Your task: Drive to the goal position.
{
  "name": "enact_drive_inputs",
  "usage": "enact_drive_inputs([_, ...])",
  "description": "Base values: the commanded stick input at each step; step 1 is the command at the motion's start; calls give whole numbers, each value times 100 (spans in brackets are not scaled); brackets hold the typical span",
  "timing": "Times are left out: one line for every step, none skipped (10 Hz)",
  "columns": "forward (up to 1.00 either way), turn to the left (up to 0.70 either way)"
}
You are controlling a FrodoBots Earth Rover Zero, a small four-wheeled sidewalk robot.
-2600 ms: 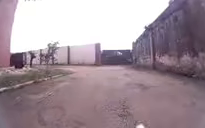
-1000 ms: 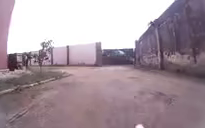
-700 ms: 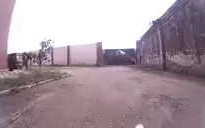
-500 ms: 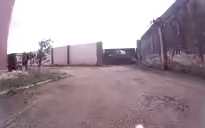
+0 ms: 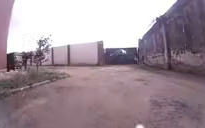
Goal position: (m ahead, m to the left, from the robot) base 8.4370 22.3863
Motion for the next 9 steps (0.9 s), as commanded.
enact_drive_inputs([50, 0])
enact_drive_inputs([50, 0])
enact_drive_inputs([50, 0])
enact_drive_inputs([50, 0])
enact_drive_inputs([50, 0])
enact_drive_inputs([50, 0])
enact_drive_inputs([50, 0])
enact_drive_inputs([50, 0])
enact_drive_inputs([50, 0])
